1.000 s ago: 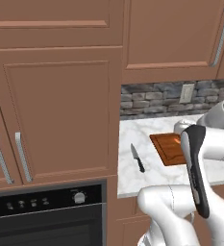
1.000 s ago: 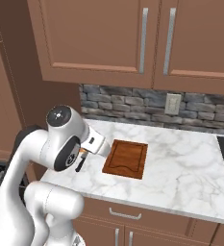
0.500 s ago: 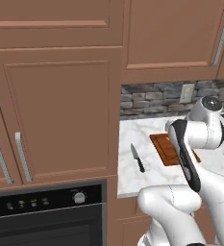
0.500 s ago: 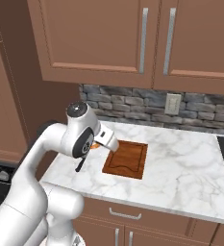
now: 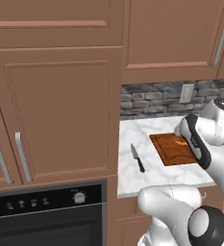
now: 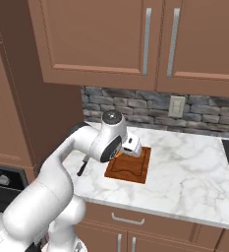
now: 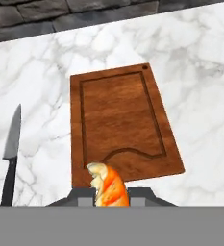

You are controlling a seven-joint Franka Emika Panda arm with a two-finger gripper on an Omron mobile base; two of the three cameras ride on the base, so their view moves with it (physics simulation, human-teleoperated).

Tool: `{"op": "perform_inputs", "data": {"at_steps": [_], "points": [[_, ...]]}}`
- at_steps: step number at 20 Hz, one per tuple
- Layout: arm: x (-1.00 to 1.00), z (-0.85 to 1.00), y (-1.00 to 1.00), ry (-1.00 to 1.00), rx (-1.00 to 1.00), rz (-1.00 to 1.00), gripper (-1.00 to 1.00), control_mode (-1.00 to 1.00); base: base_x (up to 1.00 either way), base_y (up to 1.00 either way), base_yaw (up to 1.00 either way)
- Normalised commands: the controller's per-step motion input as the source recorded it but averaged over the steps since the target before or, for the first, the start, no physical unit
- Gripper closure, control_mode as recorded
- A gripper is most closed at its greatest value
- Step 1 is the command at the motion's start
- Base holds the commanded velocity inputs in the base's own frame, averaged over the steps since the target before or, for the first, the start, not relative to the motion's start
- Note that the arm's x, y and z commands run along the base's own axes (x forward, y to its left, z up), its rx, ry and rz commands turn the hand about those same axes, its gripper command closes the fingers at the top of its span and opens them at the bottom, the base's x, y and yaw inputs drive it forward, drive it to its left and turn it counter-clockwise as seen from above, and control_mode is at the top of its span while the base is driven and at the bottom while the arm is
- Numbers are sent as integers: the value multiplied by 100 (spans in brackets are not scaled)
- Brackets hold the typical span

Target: Retrieve the shrimp from the fridge and place it on the cutting board.

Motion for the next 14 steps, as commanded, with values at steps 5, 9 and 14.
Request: {"op": "perform_inputs", "data": {"at_steps": [5,9,14], "points": [[54,-52,-3,0,0,7,100,-100,0,0,0],[63,-42,0,0,0,1,100,-100,0,0,0],[56,-36,0,0,0,2,100,-100,0,0,0]]}}
